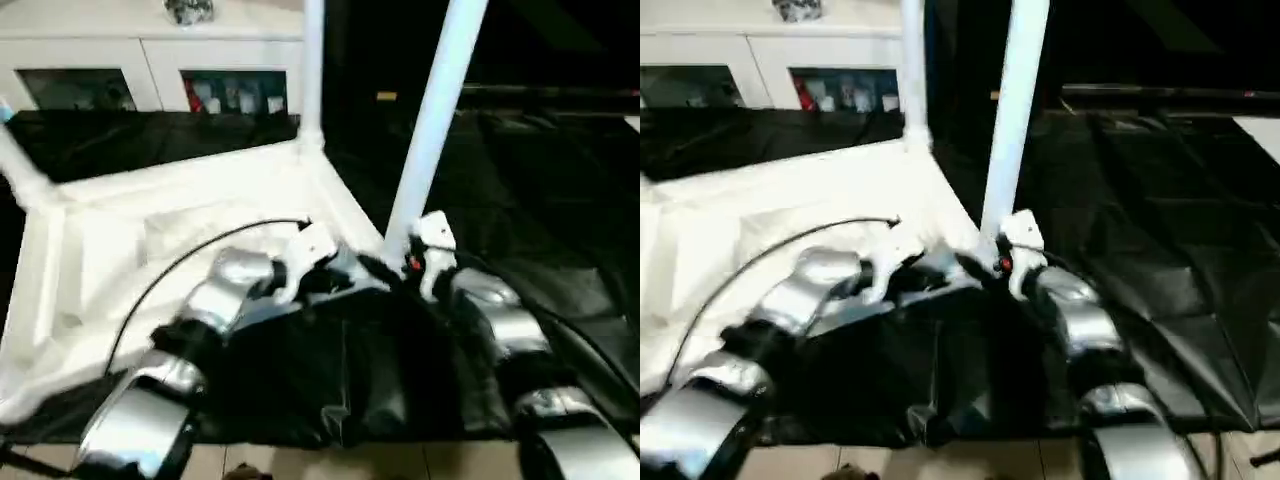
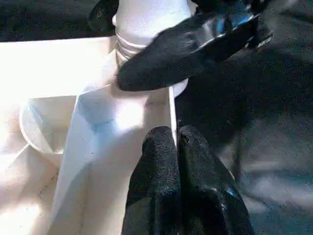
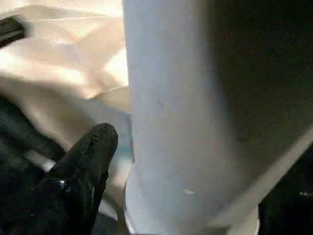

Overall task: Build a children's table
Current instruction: Rotate leg to tighten

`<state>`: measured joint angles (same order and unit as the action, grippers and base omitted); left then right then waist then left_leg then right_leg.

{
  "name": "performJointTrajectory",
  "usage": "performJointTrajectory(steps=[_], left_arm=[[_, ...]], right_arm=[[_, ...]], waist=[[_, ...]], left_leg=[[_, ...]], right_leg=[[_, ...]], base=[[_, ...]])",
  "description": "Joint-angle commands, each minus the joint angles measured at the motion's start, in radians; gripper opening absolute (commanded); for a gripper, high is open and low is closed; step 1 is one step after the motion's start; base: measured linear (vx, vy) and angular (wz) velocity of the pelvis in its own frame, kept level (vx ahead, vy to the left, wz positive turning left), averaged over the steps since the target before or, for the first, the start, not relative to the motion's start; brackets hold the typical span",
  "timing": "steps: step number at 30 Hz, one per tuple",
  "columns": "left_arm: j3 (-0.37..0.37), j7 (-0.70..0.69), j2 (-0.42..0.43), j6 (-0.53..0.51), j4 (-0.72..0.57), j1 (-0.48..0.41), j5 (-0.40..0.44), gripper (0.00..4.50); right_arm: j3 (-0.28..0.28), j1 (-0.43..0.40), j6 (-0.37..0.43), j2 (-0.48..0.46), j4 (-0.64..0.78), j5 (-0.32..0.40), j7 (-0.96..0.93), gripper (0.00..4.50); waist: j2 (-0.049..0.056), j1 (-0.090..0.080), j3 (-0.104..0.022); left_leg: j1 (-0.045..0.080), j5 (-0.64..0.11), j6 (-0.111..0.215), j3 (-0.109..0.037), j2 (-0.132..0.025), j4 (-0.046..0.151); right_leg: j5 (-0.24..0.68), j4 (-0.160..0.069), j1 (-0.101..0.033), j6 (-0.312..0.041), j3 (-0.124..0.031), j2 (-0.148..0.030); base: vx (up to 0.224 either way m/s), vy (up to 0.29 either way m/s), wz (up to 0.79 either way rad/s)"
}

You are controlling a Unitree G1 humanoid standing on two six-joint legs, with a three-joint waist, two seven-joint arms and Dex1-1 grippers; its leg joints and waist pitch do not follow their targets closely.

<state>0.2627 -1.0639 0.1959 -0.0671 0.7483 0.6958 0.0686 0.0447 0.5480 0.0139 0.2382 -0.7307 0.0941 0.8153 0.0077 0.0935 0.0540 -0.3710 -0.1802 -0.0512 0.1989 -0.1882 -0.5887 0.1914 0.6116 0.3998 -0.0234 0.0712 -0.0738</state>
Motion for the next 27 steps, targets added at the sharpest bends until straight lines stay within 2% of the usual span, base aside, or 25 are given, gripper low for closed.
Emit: performJointTrajectory(steps=[1, 4, 6, 9, 14, 21, 27], left_arm=[[0.034, -0.099, -0.008, 0.037, -0.061, 0.002, -0.038, 0.0], [0.037, -0.128, 0.01, 0.048, -0.061, -0.001, -0.039, 0.0], [0.037, -0.176, 0.031, 0.04, -0.078, -0.013, -0.055, 0.0], [0.04, -0.228, 0.062, 0.028, -0.097, -0.024, -0.071, 0.0], [0.033, -0.261, 0.083, 0.018, -0.098, -0.018, -0.075, 0.0], [0.04, -0.29, 0.094, 0.0, -0.112, -0.019, -0.081, 0.0], [0.038, -0.285, 0.096, 0.0, -0.118, -0.03, -0.077, 0.0]], right_arm=[[0.047, -0.014, 0.028, 0.018, 0.047, 0.02, 0.126, 3.85], [0.056, -0.026, 0.044, 0.047, 0.077, 0.038, 0.205, 3.85], [0.076, -0.045, 0.025, 0.076, 0.11, 0.046, 0.282, 3.85], [0.092, -0.06, -0.023, 0.095, 0.122, 0.045, 0.337, 3.85], [0.109, -0.068, 0.03, 0.11, 0.147, 0.065, 0.407, 3.4], [0.12, -0.08, 0.053, 0.114, 0.166, 0.075, 0.445, 2.82], [0.127, -0.094, 0.07, 0.103, 0.182, 0.081, 0.45, 2.69]], waist=[[-0.005, 0.007, -0.065], [-0.005, 0.011, -0.064], [-0.005, 0.018, -0.064], [-0.006, 0.02, -0.066], [-0.001, 0.024, -0.065], [-0.005, 0.029, -0.067], [-0.006, 0.033, -0.067]], left_leg=[[0.013, -0.183, 0.085, -0.022, -0.053, 0.063], [0.014, -0.198, 0.078, -0.021, -0.055, 0.065], [0.015, -0.202, 0.068, -0.023, -0.057, 0.066], [0.013, -0.183, 0.072, -0.022, -0.056, 0.064], [0.016, -0.186, 0.069, -0.023, -0.057, 0.065], [0.015, -0.176, 0.067, -0.023, -0.057, 0.065], [0.015, -0.17, 0.067, -0.023, -0.057, 0.064]], right_leg=[[0.134, -0.073, -0.055, -0.239, -0.05, -0.082], [0.169, -0.075, -0.05, -0.236, -0.051, -0.083], [0.19, -0.077, -0.051, -0.229, -0.05, -0.086], [0.162, -0.072, -0.049, -0.231, -0.051, -0.085], [0.162, -0.073, -0.047, -0.238, -0.05, -0.083], [0.147, -0.069, -0.05, -0.24, -0.05, -0.085], [0.153, -0.07, -0.049, -0.234, -0.05, -0.085]], base=[[0.0, 0.0, 0.0], [0.0, 0.0, 0.0], [0.0, 0.0, 0.0], [0.0, 0.0, 0.0], [0.0, 0.0, 0.0], [0.0, 0.0, 0.0], [0.0, 0.0, 0.0]])
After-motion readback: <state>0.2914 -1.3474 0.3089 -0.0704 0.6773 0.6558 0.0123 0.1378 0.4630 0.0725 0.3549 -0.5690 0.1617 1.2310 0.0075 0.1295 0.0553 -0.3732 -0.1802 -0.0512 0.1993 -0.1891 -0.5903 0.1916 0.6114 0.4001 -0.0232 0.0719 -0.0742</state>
